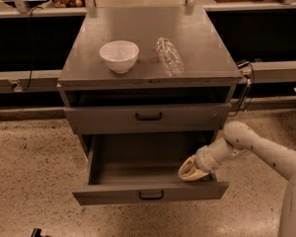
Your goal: Open middle drawer
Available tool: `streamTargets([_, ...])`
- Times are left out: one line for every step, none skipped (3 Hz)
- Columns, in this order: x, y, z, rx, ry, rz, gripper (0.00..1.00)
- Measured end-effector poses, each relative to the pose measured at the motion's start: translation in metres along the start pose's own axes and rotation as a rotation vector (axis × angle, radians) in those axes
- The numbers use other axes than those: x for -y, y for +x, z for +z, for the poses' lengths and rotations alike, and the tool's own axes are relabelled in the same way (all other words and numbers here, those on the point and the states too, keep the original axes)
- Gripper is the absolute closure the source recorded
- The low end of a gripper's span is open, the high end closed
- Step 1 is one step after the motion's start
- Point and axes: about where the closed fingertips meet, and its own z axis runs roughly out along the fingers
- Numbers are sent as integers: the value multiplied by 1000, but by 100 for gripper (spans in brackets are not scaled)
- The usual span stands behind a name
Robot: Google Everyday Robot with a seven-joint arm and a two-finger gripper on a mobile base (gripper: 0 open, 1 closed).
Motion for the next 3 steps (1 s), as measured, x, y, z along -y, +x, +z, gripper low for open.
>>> streamTargets([4, -3, 27, 4, 44, -30, 100])
streamTargets([18, -5, 42, 5, 137, -34, 100])
streamTargets([38, -10, 45, 19, 207, -37, 100])
